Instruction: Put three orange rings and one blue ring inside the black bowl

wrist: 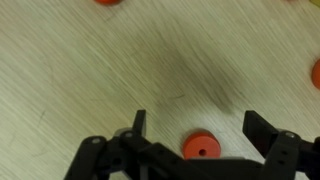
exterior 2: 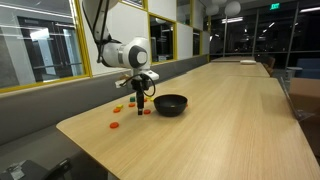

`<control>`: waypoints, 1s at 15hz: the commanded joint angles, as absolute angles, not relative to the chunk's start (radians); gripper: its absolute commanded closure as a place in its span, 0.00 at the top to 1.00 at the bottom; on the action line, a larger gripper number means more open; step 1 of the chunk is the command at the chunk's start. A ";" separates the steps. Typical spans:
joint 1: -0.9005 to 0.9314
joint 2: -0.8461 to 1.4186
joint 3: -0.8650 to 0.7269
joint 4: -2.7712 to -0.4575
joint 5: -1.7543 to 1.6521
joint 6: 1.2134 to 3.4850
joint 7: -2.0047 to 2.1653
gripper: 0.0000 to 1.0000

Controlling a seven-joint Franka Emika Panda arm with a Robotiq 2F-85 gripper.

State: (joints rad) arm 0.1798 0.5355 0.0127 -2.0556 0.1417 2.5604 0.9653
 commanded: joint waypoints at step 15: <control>0.254 0.608 -0.090 -1.963 0.051 2.598 1.007 1.00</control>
State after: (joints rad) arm 0.2206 0.6028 -0.0589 -1.9793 0.0942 2.5817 0.9849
